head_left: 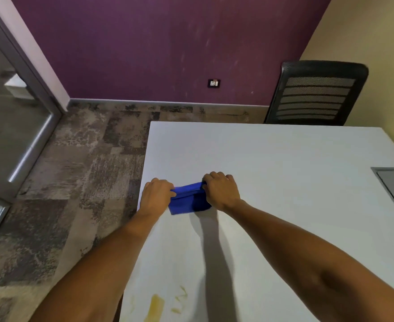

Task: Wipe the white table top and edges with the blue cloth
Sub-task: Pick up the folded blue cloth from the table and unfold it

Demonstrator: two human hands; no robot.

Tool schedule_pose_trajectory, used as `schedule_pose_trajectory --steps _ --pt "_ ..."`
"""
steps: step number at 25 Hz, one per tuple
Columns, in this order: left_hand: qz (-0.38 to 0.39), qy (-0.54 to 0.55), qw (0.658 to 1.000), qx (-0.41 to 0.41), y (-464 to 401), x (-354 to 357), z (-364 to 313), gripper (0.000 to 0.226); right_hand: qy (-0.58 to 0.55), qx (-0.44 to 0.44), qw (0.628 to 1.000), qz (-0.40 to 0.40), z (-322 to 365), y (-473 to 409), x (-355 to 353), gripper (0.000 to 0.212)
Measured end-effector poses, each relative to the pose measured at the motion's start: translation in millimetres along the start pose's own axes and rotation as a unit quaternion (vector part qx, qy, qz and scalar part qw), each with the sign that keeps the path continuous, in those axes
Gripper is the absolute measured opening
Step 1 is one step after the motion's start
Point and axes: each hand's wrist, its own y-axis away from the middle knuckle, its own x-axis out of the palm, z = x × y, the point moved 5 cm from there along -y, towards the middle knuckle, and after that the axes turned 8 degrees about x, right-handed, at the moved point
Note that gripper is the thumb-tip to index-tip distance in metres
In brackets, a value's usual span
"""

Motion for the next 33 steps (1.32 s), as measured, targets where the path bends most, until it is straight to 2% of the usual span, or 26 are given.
schedule_pose_trajectory --steps 5,8,10,14,19,21,24,25,27,29,30,31,33 --pt "-0.04 0.142 0.989 -0.021 51 -58 -35 0.014 -0.075 -0.003 0.997 0.025 -7 58 -54 0.023" --pt "-0.064 0.174 0.983 0.004 91 -77 -60 0.013 -0.124 0.009 0.992 0.029 -11 97 -81 0.024" --pt "-0.044 0.205 0.977 0.024 122 -83 -75 0.015 -0.15 -0.012 0.989 0.012 -9 125 -102 0.023" --pt "0.025 0.278 0.96 0.039 182 -90 -107 0.045 -0.129 -0.09 0.987 -0.019 -1 187 -142 0.022" --pt "-0.023 0.38 0.925 0.004 241 -96 -151 0.062 -0.12 -0.177 0.975 -0.06 10 272 -188 0.022" --pt "0.003 0.452 0.892 -0.026 268 -94 -169 0.077 -0.104 -0.212 0.969 -0.075 9 304 -200 0.023" --pt "0.088 0.554 0.823 -0.093 312 -80 -188 0.075 -0.133 -0.249 0.958 -0.051 6 345 -208 0.026" --pt "0.126 0.585 0.794 -0.105 330 -72 -198 0.076 -0.148 -0.261 0.953 -0.048 5 360 -210 0.027" --pt "0.161 0.673 0.714 -0.106 359 -51 -215 0.085 -0.168 -0.288 0.942 -0.047 5 388 -211 0.028" --pt "0.131 0.746 0.647 -0.082 381 -35 -229 0.085 -0.163 -0.326 0.93 -0.044 7 410 -208 0.032" --pt "0.1 0.769 0.626 -0.075 390 -30 -235 0.082 -0.156 -0.343 0.925 -0.044 9 419 -206 0.033" --pt "0.067 0.781 0.617 -0.074 397 -28 -237 0.078 -0.154 -0.358 0.92 -0.045 11 426 -205 0.032" --pt "0.011 0.778 0.625 -0.068 405 -28 -238 0.071 -0.154 -0.375 0.913 -0.05 12 435 -203 0.029"
